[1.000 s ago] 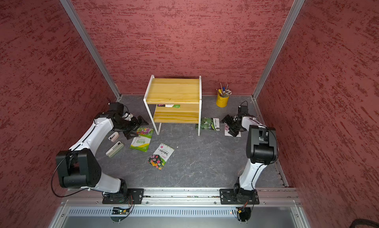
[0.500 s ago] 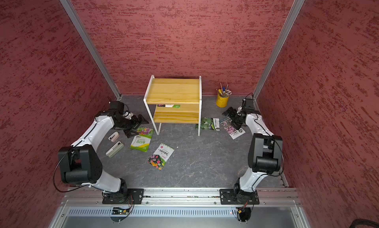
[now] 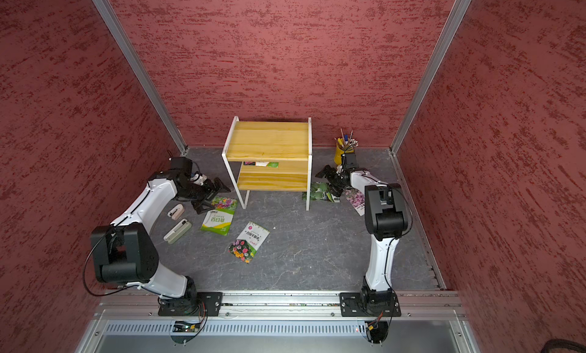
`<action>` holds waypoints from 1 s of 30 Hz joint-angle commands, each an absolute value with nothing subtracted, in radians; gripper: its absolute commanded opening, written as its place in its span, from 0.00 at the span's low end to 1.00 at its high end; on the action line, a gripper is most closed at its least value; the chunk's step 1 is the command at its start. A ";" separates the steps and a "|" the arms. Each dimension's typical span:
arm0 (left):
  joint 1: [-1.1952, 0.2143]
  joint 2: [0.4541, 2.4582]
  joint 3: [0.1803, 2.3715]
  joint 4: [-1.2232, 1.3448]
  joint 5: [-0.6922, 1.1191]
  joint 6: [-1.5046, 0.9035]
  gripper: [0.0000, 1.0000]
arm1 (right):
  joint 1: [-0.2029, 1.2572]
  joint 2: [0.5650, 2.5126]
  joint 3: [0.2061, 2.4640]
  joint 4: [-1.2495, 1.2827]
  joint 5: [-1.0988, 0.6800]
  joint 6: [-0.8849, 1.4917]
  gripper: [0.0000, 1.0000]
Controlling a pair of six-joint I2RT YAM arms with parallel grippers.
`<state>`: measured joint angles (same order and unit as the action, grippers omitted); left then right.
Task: Take the seed bag off the shelf
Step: Adjust the seed packet at the center of the board.
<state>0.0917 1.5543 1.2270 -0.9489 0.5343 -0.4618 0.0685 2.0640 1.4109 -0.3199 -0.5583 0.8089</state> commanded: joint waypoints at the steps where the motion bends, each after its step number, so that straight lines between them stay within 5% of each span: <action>1: 0.095 1.541 1.236 -0.952 0.535 -0.446 1.00 | 0.069 2.092 1.463 -0.226 -0.554 0.837 0.98; 15: 0.098 1.572 1.272 -0.941 0.540 -0.455 1.00 | 0.070 1.949 1.122 -0.231 -0.492 0.829 0.98; 30: 0.114 1.594 1.315 -0.917 0.575 -0.469 1.00 | 0.071 1.480 0.731 -0.478 -0.322 0.874 0.98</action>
<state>0.1074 1.5711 1.2743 -0.9409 0.5549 -0.4664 0.0685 1.5307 0.7624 -0.3290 -0.4110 0.8604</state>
